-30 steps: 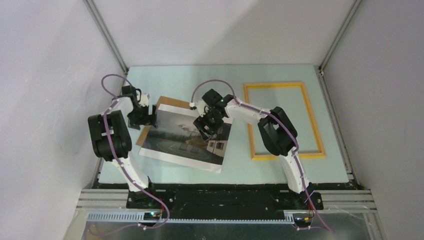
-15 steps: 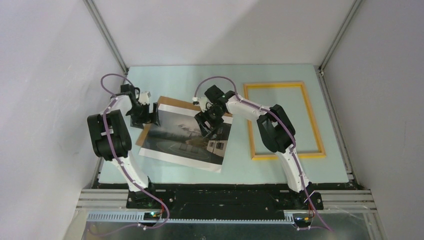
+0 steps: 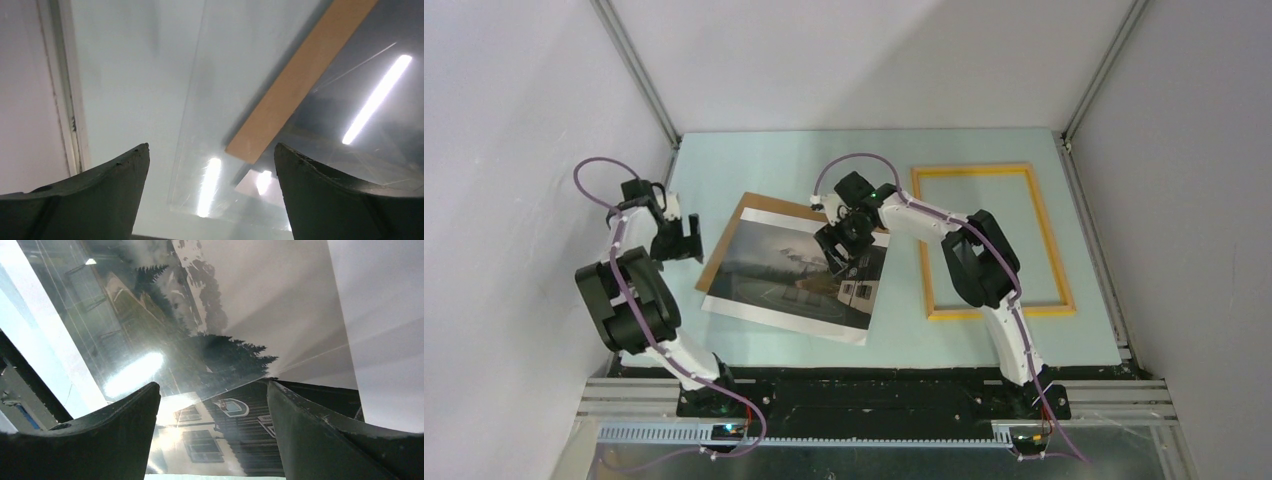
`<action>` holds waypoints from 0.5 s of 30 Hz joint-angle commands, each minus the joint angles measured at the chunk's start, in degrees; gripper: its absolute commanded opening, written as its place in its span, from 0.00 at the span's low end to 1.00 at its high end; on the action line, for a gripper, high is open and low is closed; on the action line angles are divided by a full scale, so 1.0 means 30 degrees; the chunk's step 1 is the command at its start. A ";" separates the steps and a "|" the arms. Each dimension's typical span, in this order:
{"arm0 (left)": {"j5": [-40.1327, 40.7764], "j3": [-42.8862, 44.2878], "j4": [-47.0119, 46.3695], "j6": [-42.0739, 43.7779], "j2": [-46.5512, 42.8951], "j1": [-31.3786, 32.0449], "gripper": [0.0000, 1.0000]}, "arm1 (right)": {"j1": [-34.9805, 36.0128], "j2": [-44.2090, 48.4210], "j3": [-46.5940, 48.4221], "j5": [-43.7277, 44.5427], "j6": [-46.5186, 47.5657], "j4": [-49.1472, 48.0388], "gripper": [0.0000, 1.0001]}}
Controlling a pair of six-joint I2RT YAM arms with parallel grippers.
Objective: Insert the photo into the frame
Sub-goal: Pick up the photo frame item at the center of the board.
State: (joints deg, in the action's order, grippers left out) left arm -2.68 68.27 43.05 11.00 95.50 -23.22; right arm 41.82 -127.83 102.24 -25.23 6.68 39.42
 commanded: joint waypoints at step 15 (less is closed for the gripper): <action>-0.0725 -0.3063 0.0050 0.2300 0.0172 -0.1253 0.98 | 0.1111 0.1282 -0.1552 0.2403 0.2532 0.0452 0.85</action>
State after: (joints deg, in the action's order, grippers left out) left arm -3.20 58.72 43.64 15.31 94.65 -26.68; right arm 44.49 -124.68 98.00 -19.00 13.41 39.66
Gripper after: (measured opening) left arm 0.985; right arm 0.852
